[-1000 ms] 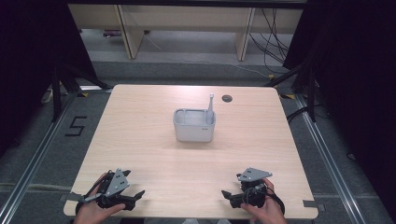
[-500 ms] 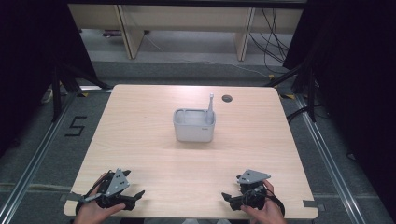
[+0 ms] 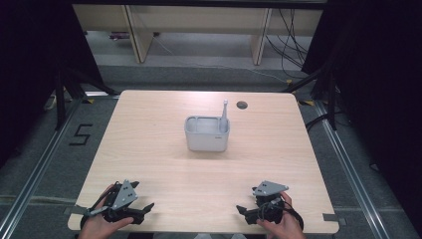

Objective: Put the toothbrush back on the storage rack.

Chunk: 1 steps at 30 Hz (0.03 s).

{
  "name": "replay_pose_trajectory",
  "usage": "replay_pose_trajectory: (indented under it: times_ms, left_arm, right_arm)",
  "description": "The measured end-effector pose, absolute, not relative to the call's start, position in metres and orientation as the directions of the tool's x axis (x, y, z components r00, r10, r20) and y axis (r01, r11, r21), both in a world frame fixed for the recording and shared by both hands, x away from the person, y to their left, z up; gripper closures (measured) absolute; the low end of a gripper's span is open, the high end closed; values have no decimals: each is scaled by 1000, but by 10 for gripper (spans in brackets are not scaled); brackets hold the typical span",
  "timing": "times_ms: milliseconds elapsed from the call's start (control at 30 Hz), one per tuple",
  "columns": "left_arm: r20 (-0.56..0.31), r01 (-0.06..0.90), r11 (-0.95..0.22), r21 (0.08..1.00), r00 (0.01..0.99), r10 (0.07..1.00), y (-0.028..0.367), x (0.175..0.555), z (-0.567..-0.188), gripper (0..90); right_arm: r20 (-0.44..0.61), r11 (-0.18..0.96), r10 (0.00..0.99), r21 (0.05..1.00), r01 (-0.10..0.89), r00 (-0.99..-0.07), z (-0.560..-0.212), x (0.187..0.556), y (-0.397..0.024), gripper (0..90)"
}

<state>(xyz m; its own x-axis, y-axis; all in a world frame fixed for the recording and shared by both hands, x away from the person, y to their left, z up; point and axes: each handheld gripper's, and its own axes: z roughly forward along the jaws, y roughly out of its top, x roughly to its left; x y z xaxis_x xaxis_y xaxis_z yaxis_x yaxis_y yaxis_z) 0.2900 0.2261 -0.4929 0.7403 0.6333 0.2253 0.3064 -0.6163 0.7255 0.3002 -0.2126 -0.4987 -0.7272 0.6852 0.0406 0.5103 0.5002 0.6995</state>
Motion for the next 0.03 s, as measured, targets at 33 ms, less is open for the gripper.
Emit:
replay_pose_trajectory:
  times_ms: [33]
  left_arm:
    - [221,308,-609,731,738,638,226,290,-493,151]
  right_arm:
    - [40,496,689,702,511,-723,-499,300,-213,164]
